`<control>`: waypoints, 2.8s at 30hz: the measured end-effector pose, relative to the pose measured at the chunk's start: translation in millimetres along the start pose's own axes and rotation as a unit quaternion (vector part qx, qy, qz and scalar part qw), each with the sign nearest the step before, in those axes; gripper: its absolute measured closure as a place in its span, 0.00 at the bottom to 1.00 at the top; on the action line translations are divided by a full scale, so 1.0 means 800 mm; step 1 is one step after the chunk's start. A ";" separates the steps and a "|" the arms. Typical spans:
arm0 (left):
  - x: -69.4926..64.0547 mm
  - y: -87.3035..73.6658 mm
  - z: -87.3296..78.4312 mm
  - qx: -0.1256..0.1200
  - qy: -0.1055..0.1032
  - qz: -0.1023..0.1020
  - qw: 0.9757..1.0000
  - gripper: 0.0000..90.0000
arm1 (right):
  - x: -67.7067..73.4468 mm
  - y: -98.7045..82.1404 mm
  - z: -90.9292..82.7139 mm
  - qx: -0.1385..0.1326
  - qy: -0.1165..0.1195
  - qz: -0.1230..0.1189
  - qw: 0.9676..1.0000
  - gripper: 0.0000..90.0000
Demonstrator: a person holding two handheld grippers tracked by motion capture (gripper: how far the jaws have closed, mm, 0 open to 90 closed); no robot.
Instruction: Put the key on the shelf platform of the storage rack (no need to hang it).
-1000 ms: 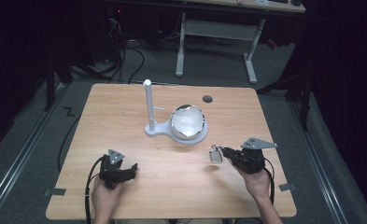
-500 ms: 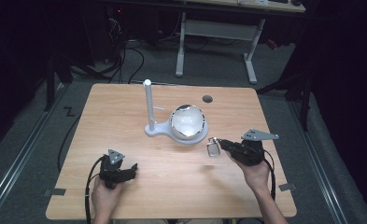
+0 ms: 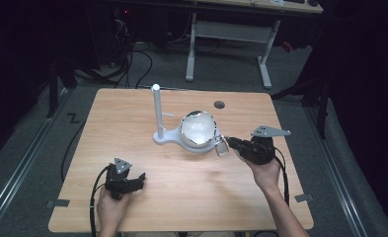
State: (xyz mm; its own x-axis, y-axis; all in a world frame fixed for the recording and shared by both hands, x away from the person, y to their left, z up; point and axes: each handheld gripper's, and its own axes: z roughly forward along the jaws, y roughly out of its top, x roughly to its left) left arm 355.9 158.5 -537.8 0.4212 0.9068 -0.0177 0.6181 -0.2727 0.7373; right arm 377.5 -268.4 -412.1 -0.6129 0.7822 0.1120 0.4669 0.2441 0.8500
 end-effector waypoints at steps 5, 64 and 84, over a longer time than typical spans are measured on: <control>0.000 0.000 0.000 0.000 0.000 0.000 1.000 0.23 | -0.001 0.012 0.006 -0.001 -0.001 -0.005 1.000 0.91; 0.000 0.000 0.000 -0.001 -0.001 0.000 1.000 0.23 | -0.011 0.070 0.136 0.062 -0.012 0.003 0.998 0.91; 0.000 0.000 0.000 0.000 0.000 0.000 1.000 0.23 | -0.010 0.062 0.176 0.091 -0.012 0.006 0.996 0.91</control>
State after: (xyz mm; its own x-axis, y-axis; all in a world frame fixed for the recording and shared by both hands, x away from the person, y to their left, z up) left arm 355.9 158.6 -537.9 0.4221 0.9064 -0.0178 0.6174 -0.2730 0.7378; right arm 495.3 -182.2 -443.0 -0.5915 0.7990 0.1080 0.5841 0.3324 0.7405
